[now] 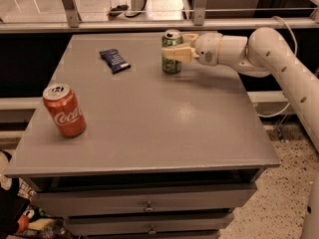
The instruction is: Pick green can
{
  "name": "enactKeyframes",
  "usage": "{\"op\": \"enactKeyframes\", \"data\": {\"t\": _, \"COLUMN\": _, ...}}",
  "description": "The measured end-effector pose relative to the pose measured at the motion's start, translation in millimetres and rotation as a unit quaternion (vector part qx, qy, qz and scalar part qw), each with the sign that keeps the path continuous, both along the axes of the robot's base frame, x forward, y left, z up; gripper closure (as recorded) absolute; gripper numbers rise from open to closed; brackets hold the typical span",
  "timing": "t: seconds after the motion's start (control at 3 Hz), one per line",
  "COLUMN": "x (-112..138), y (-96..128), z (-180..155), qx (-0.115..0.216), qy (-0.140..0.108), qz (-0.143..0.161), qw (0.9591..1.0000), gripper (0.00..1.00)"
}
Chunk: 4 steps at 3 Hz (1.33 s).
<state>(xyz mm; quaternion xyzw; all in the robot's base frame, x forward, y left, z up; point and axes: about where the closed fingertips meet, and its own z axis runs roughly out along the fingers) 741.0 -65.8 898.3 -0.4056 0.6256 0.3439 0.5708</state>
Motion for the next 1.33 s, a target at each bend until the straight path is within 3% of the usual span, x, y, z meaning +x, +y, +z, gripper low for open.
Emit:
{"op": "enactKeyframes", "data": {"t": 0.67, "x": -5.2, "y": 16.0, "z": 53.7, "qx": -0.054, "qy": -0.033, "qz": 0.008, "qw": 0.9980, "gripper": 1.00}}
{"op": "enactKeyframes", "data": {"t": 1.33, "x": -9.1, "y": 19.0, "z": 93.1, "qx": -0.075, "qy": -0.060, "qz": 0.008, "qw": 0.9953, "gripper": 1.00}}
